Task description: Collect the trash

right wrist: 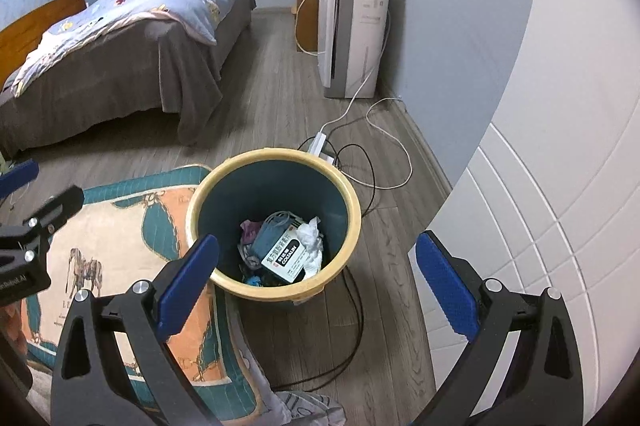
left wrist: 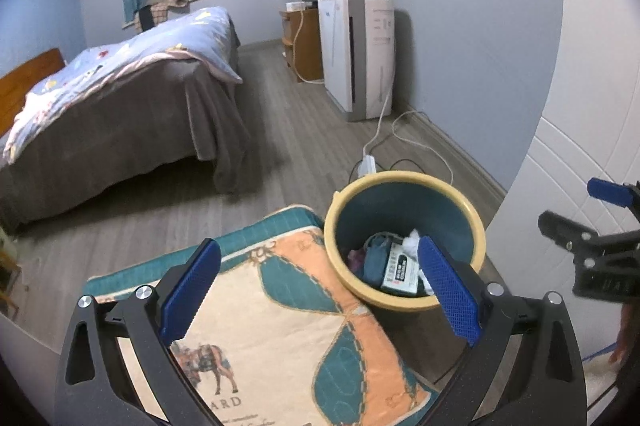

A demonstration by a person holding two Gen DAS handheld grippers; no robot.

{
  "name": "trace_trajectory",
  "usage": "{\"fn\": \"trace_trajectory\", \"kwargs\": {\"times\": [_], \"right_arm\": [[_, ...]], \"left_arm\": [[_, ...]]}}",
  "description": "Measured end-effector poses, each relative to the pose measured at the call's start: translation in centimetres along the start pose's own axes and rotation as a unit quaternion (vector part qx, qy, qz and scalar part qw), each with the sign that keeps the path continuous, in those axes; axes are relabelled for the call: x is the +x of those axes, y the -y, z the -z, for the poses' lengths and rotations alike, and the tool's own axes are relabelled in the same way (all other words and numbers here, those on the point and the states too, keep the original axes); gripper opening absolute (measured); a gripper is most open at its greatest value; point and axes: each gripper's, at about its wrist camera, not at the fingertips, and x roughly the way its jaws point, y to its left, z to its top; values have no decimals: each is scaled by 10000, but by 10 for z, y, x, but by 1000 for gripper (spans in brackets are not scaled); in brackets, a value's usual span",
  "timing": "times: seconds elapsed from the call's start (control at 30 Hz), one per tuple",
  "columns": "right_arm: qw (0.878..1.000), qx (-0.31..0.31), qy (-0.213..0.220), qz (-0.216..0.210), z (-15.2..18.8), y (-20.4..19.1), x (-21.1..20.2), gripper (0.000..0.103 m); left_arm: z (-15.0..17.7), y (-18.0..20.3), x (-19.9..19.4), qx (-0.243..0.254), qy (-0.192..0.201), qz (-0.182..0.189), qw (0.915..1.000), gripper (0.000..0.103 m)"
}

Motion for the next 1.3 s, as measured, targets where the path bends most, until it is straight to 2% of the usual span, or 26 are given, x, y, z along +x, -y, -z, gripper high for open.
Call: {"fn": "trace_trajectory", "kwargs": {"times": [0.3, 0.73, 1.3], "right_arm": [[10000, 29, -19, 81, 2, -2, -4, 97], [9993, -343, 51, 162, 2, -22, -11, 97], [9991, -374, 29, 172, 3, -27, -11, 97]], "left_arm": [[2, -1, -10, 63, 55, 19, 10000, 98], [3, -1, -19, 47, 104, 63, 9999, 98], [4, -3, -26, 23, 118, 69, 9999, 98]]}}
